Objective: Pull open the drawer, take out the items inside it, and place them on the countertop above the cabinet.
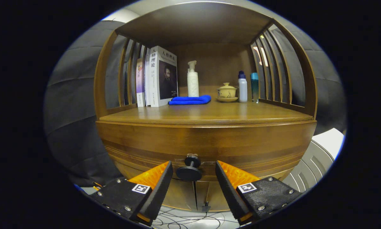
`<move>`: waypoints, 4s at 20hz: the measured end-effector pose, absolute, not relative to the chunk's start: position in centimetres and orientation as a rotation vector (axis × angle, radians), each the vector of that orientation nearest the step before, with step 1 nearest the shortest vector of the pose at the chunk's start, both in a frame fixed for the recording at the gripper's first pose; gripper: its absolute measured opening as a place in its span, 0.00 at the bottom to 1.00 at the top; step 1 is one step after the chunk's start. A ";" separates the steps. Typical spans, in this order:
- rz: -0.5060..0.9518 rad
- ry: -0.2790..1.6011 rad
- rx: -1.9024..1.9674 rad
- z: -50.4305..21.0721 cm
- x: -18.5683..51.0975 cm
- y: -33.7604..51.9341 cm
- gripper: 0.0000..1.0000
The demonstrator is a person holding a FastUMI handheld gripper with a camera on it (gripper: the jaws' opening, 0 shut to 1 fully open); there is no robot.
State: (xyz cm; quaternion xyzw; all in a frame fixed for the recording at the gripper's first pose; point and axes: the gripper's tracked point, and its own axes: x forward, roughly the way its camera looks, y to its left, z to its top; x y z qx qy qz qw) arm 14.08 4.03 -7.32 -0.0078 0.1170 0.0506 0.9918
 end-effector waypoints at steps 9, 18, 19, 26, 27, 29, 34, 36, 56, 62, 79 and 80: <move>0.153 0.229 -0.060 -7.6 15.2 5.3 0.43; 0.146 0.223 -0.083 -7.7 13.5 5.0 0.36; 0.146 0.224 -0.079 -7.7 12.9 5.1 0.36; 0.144 0.231 -0.080 -7.6 9.8 5.2 0.36; 0.148 0.230 -0.078 -7.7 9.5 5.2 0.36; 0.155 0.230 -0.070 -7.7 8.6 5.3 0.36; 0.168 0.224 -0.074 -7.6 6.2 5.3 0.36; 0.172 0.214 -0.086 -7.5 5.4 5.4 0.36; 0.274 0.180 -0.106 -8.5 -5.4 6.6 0.36; 0.309 0.191 -0.109 -8.7 -7.7 7.1 0.36; 0.323 0.058 -0.016 2.6 -4.1 5.9 0.93; 0.332 0.100 -0.005 2.2 -3.3 6.2 0.93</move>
